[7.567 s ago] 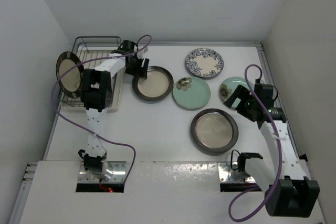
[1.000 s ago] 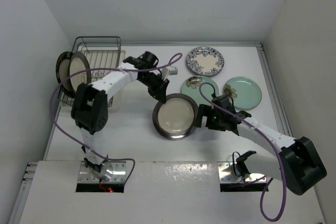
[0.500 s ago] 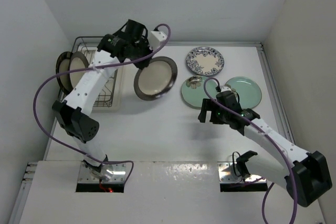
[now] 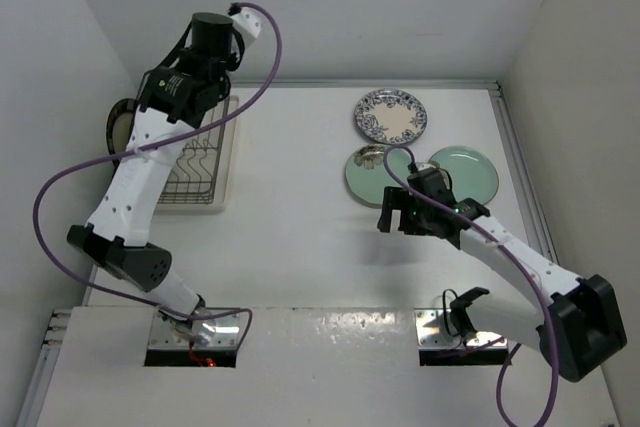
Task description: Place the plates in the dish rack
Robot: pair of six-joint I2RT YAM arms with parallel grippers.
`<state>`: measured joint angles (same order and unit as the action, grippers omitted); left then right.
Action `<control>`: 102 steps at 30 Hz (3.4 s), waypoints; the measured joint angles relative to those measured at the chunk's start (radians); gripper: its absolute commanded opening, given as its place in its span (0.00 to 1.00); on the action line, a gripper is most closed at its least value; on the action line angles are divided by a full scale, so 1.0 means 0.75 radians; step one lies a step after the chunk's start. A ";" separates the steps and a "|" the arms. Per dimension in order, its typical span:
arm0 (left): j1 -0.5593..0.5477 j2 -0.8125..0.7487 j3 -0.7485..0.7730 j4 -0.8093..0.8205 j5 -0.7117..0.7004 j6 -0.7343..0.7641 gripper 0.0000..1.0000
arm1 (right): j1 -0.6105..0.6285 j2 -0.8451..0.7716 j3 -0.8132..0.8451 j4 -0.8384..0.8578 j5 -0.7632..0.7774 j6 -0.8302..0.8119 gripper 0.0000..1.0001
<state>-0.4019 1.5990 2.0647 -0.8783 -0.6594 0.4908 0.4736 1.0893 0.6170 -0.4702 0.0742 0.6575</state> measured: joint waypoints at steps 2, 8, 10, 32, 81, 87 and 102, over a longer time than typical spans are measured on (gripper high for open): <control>0.055 -0.043 -0.097 0.047 -0.047 0.021 0.00 | 0.000 0.035 0.038 -0.014 -0.007 0.000 1.00; 0.200 -0.050 -0.232 0.124 -0.129 0.044 0.00 | 0.006 0.081 0.104 -0.039 -0.011 0.001 1.00; 0.219 -0.048 -0.247 0.148 -0.130 0.039 0.00 | 0.013 0.083 0.108 -0.050 -0.011 0.001 1.00; 0.406 -0.037 -0.566 0.312 0.004 -0.078 0.00 | 0.036 0.028 0.105 -0.129 0.004 0.031 1.00; 0.402 -0.033 -0.189 0.170 0.229 -0.158 0.83 | -0.051 -0.009 0.111 -0.147 0.065 0.104 1.00; 0.241 -0.044 -0.086 0.141 0.713 -0.192 0.83 | -0.330 -0.097 0.116 -0.064 0.004 0.151 1.00; -0.077 0.750 -0.076 0.058 1.482 -0.233 0.82 | -0.658 0.449 0.497 0.194 -0.036 0.068 0.89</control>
<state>-0.4599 2.1612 2.0079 -0.8349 0.4519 0.3161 -0.0200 1.4261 0.9901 -0.3244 0.0471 0.7082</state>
